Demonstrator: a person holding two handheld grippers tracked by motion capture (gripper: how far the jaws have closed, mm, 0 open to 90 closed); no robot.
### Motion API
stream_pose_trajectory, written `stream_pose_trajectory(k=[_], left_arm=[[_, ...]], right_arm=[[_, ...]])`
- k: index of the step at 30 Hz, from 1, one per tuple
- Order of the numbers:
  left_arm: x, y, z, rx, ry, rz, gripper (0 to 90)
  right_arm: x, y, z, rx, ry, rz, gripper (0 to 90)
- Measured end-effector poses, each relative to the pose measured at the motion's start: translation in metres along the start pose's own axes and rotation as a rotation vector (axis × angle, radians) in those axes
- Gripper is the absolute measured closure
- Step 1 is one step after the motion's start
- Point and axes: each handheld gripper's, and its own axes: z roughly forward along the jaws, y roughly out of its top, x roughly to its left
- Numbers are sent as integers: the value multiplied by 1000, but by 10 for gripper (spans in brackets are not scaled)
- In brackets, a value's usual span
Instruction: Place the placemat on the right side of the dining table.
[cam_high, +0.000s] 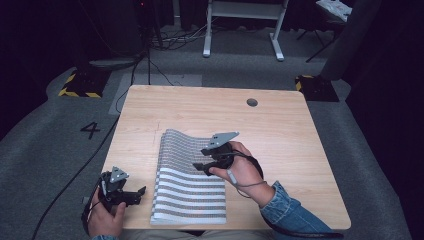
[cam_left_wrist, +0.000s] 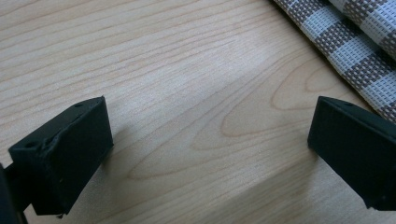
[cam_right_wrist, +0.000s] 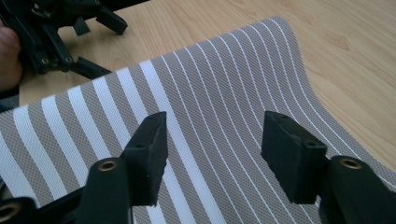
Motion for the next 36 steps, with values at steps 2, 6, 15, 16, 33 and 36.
stream_pose_trajectory(k=[2,6,15,16,33,36], left_arm=[[1,1,1,-2,2,2,0],[1,2,2,-5,0,-2,0],[2,3,2,-1,2,4,0],[2,3,2,-1,2,4,0],[2,3,2,0,0,-1,1],[2,3,2,0,2,0,1]], right_arm=[[6,5,5,-8,10,5,403],[18,17,17,5,10,-5,377],[43,46,57,67,37,28,368],[46,49,64,100,26,44,375],[64,50,117,184,-89,-12,222],[66,44,123,192,-86,12,177]])
